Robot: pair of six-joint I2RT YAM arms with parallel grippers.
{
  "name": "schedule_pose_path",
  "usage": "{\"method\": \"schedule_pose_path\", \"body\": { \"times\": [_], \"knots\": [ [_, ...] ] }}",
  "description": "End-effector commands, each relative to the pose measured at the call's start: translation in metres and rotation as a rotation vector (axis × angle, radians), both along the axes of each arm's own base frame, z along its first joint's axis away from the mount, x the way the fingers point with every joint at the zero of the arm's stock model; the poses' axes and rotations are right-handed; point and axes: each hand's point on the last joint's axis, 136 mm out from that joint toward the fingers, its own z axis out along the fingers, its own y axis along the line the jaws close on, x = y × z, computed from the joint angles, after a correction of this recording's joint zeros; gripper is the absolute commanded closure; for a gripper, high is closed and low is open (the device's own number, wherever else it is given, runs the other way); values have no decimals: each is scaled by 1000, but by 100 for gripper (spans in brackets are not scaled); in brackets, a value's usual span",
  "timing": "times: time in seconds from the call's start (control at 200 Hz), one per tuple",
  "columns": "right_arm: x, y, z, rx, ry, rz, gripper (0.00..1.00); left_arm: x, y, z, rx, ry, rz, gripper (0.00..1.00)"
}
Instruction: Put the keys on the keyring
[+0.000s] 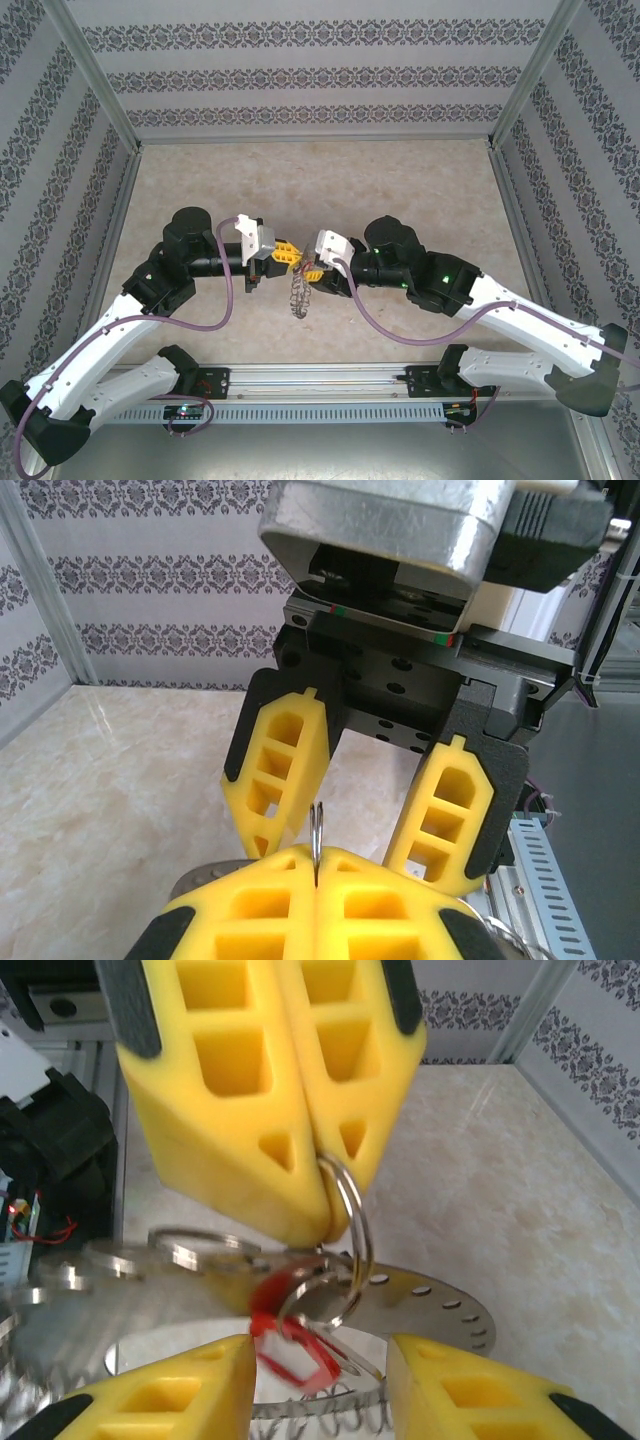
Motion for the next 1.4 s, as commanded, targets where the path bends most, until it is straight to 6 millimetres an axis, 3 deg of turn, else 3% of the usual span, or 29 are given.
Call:
{"method": "schedule_pose_path", "body": {
  "times": [0.0, 0.185, 0.355, 0.48, 0.794, 0.989, 1.179, 1.394],
  "knots": [
    [0, 10, 1, 48, 27, 23, 60, -9, -2, 22, -67, -60, -35, 100],
    [3, 15, -7, 41, 40, 22, 66, -9, -1, 23, -70, -64, -35, 100],
    [7, 13, -6, 36, 25, 2, 89, -10, 0, 22, -68, -68, -35, 100],
    [10, 4, 0, 32, -9, -33, 100, -11, 1, 21, -64, -67, -32, 100],
    [11, -12, 18, -13, -72, -61, 100, -9, 3, 3, 20, -61, -22, 100],
    [17, -9, 12, -84, -51, -73, 100, 1, 5, -18, 124, -28, 8, 100],
    [18, -3, -3, -161, -40, -66, 100, 3, 2, -17, 106, -25, 10, 100],
    [17, -3, -7, -173, -45, -61, 100, 0, 2, -7, 45, -50, 9, 100]
  ]
}}
